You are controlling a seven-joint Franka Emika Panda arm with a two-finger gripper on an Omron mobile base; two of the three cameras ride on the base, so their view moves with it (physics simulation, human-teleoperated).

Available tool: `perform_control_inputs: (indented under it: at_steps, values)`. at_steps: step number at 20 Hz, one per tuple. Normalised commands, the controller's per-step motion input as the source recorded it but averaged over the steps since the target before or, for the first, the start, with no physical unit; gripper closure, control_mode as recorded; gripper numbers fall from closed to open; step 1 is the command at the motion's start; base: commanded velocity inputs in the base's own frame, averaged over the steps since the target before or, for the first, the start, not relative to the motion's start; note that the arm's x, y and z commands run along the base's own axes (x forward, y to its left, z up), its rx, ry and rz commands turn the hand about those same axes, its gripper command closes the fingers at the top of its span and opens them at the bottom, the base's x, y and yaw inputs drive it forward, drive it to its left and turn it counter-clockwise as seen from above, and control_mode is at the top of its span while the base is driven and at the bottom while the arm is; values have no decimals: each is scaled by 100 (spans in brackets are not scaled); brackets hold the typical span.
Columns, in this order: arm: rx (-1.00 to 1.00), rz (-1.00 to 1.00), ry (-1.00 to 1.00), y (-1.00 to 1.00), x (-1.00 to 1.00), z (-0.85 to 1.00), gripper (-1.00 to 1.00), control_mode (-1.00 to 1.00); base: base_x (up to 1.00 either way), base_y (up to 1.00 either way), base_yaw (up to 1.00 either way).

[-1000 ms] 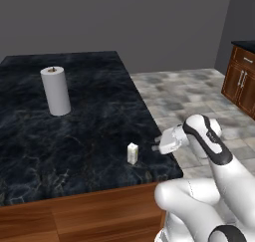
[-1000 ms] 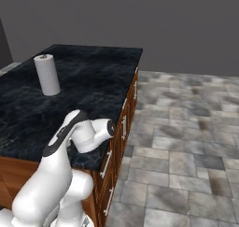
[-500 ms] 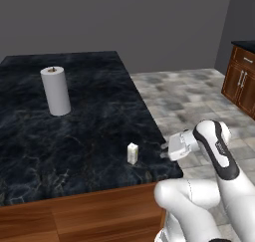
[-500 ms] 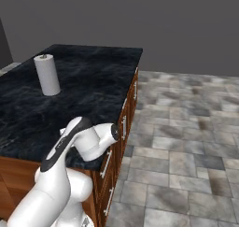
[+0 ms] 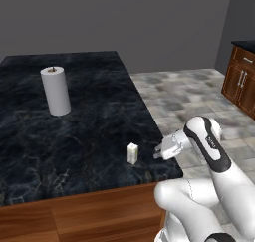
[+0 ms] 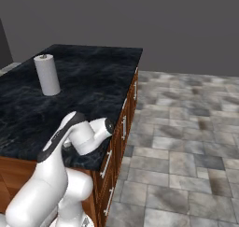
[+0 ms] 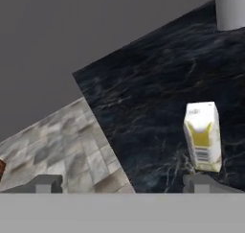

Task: Pick the boxed drink from the counter and place it in the open cabinet.

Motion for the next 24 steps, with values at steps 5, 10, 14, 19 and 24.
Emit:
perform_control_inputs:
  at_steps: [5,10,14,19,24]
  values:
    - [-5,0,12,52,5,-31,-100,-100,0,0,0]
    - [-5,0,12,45,8,-29,-100,-100,0,0,0]
    - [-3,-1,6,28,9,-17,-100,-100,0,0,0]
    - [-1,-7,0,2,0,-4,-100,-100,0,0,0]
    - [0,-10,0,0,0,-1,-100,-100,0,0,0]
